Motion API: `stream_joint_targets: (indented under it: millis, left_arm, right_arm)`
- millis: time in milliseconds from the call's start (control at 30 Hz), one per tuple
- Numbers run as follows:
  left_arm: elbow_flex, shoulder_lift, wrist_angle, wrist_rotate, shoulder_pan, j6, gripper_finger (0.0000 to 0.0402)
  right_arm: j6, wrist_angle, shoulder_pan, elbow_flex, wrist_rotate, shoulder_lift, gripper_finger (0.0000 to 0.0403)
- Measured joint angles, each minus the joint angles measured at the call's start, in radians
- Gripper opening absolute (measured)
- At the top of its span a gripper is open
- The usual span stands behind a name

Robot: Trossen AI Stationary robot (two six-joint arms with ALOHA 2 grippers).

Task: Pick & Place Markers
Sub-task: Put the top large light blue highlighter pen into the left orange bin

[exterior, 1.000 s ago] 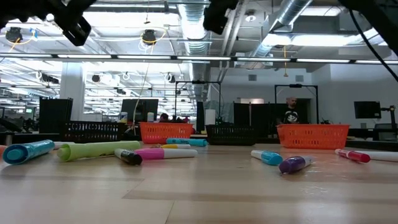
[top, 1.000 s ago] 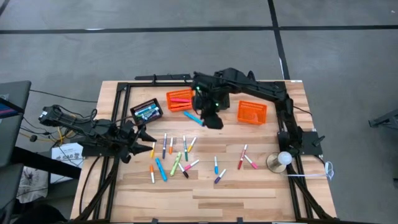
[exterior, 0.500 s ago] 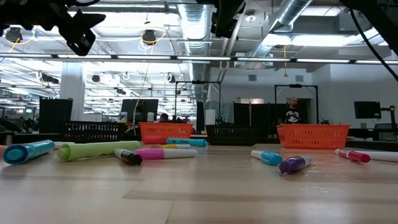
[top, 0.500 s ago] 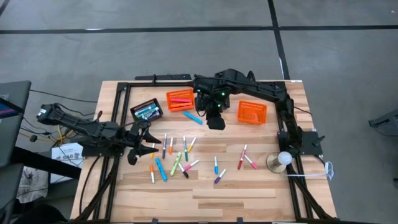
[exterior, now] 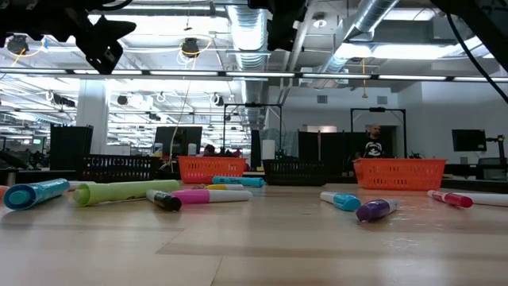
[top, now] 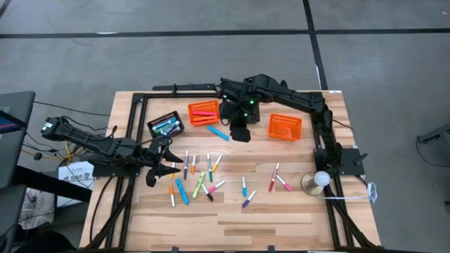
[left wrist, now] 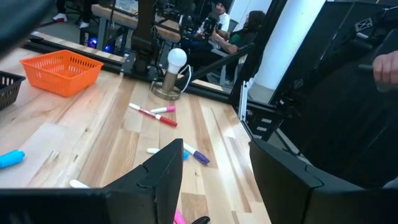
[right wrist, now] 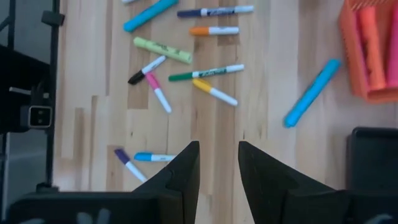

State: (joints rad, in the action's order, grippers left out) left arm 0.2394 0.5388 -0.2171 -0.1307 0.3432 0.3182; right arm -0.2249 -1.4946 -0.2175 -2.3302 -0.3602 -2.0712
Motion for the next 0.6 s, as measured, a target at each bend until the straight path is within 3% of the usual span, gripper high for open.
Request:
stream_joint_targets:
  millis: [267,600]
  left_arm:
    - [0.000,0.000,0.003,0.000,0.000,-0.005,0.0186]
    - [0.000,0.000,-0.002,-0.031,0.000,0.004,0.0186]
  right_arm:
    - [0.013,0.080,0.027,0.018,0.088,-0.012,0.0099]
    - [0.016,0.422,0.026,0.339,0.104,-0.018,0.0099]
